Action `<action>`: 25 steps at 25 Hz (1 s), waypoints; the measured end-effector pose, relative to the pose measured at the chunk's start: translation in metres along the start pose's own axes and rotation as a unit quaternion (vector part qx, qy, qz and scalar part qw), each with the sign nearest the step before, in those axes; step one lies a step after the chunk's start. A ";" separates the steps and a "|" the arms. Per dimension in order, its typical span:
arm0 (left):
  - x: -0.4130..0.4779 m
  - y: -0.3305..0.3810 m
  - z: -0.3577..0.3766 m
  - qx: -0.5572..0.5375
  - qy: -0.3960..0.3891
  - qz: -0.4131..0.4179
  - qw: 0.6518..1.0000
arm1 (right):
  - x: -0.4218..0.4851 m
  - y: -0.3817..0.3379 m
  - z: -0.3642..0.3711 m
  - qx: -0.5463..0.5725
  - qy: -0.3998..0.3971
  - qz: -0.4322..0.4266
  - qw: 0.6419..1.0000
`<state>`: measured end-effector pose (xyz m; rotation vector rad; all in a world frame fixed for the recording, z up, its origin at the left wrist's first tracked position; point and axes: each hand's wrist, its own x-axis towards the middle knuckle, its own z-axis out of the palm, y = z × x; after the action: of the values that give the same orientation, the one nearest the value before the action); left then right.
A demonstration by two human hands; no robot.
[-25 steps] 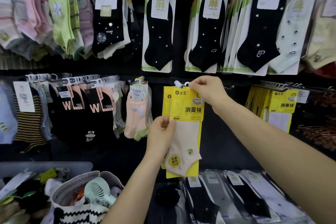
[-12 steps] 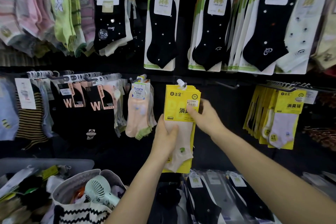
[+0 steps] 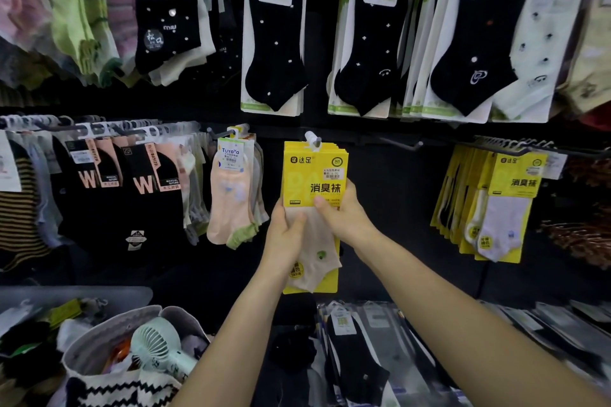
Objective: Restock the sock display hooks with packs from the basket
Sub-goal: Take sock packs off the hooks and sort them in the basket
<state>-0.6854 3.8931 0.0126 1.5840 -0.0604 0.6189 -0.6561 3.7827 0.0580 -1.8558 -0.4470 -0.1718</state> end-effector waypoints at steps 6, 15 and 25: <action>-0.007 -0.009 -0.011 0.015 -0.034 0.006 0.999 | -0.019 0.025 0.002 0.007 -0.030 0.005 1.000; -0.061 -0.033 -0.028 0.010 -0.014 -0.115 0.993 | -0.075 0.072 -0.001 0.059 -0.056 0.091 0.993; -0.288 -0.167 -0.091 0.088 0.074 -0.413 0.904 | -0.259 0.237 0.066 -0.139 -0.320 0.264 0.899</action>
<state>-0.8951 3.9070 -0.2607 1.5478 0.7666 0.0649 -0.8085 3.7252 -0.2598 -2.2277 -0.3504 0.8032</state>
